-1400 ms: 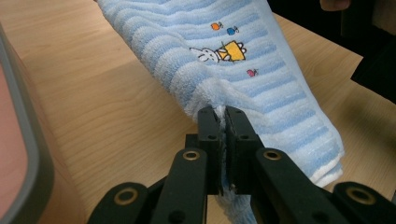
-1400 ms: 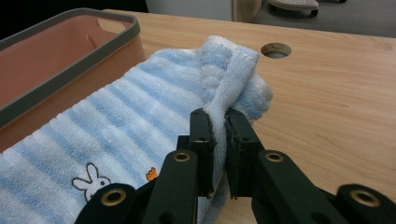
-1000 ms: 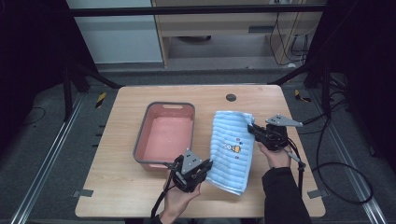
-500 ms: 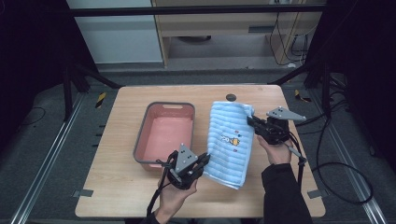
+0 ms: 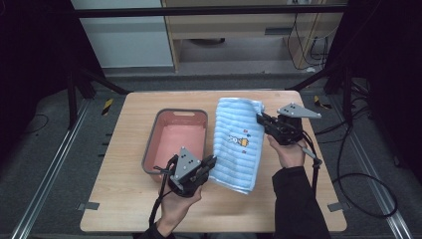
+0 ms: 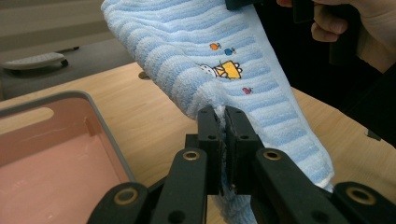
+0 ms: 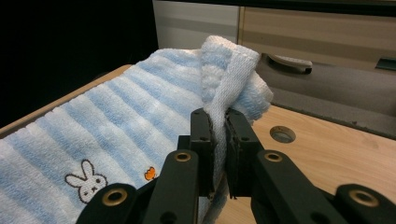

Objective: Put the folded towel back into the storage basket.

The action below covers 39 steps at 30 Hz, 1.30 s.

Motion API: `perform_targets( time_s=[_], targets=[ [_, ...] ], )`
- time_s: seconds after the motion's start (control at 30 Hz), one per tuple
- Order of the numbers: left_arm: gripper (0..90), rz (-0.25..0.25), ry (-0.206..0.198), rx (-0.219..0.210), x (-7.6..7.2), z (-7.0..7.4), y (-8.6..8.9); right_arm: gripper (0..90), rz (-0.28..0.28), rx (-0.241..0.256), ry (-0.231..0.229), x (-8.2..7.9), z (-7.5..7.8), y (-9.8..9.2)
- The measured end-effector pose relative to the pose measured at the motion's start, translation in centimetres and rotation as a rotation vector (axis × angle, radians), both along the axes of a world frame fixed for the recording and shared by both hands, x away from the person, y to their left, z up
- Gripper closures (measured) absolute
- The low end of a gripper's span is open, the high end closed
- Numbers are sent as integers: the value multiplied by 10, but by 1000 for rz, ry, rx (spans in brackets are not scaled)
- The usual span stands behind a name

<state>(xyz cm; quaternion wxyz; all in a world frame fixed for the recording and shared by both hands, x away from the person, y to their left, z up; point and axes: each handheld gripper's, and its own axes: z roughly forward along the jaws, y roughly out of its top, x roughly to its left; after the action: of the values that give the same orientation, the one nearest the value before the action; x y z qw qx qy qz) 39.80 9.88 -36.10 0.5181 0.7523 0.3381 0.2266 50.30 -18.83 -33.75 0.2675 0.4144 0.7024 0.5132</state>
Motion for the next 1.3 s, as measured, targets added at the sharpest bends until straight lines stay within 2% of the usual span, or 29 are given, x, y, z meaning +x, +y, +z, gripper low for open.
perform_targets(
  time_s=[0.2, 0.6, 1.03, 1.3],
  targets=[
    [856, 16, -13, -7, 1, 4, 8, 834, 6, -3, -8, 4, 7, 9],
    [857, 66, -45, -24, 4, 14, 37, 834, 43, -11, -25, 18, 18, 42],
    [857, 122, -52, -42, 7, 19, 71, 834, 85, -23, -31, 36, 27, 83],
    [857, 154, -52, -38, 10, 18, 86, 834, 109, -17, -29, 47, 28, 103]
  ],
)
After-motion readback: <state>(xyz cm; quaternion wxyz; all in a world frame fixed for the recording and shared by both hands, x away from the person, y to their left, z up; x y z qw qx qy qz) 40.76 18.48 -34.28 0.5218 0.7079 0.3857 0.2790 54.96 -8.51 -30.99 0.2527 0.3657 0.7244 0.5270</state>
